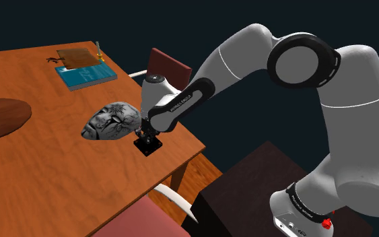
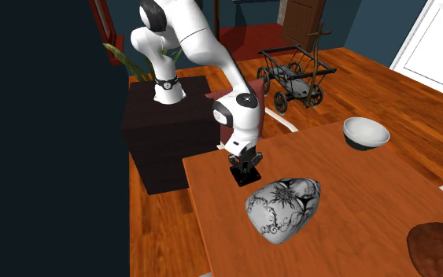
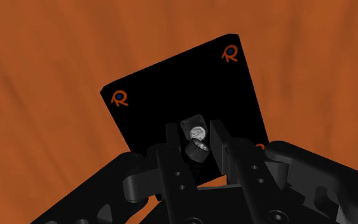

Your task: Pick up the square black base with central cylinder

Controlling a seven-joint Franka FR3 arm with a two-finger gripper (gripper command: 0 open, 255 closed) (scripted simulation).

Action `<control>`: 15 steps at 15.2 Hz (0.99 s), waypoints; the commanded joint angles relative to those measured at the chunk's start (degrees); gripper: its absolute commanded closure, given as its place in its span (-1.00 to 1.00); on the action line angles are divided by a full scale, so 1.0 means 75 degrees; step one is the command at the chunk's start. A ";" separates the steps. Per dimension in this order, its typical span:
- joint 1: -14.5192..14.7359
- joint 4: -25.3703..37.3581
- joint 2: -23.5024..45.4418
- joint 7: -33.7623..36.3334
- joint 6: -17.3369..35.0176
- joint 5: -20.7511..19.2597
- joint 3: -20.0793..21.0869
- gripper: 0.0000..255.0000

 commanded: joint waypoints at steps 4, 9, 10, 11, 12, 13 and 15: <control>-0.0001 -0.0012 0.0002 0.0003 0.0016 -0.0003 -0.0004 1.00; -0.0086 -0.0163 -0.0430 -0.0041 -0.0268 0.0087 0.0106 1.00; -0.0103 -0.0188 -0.0514 -0.0051 -0.0328 0.0106 0.0127 1.00; -0.0120 -0.0211 -0.0598 -0.0061 -0.0388 0.0126 0.0149 1.00; -0.0137 -0.0232 -0.0680 -0.0071 -0.0450 0.0146 0.0171 1.00; -0.0153 -0.0252 -0.0762 -0.0082 -0.0512 0.0167 0.0193 1.00; -0.0186 -0.0287 -0.0924 -0.0104 -0.0638 0.0209 0.0236 1.00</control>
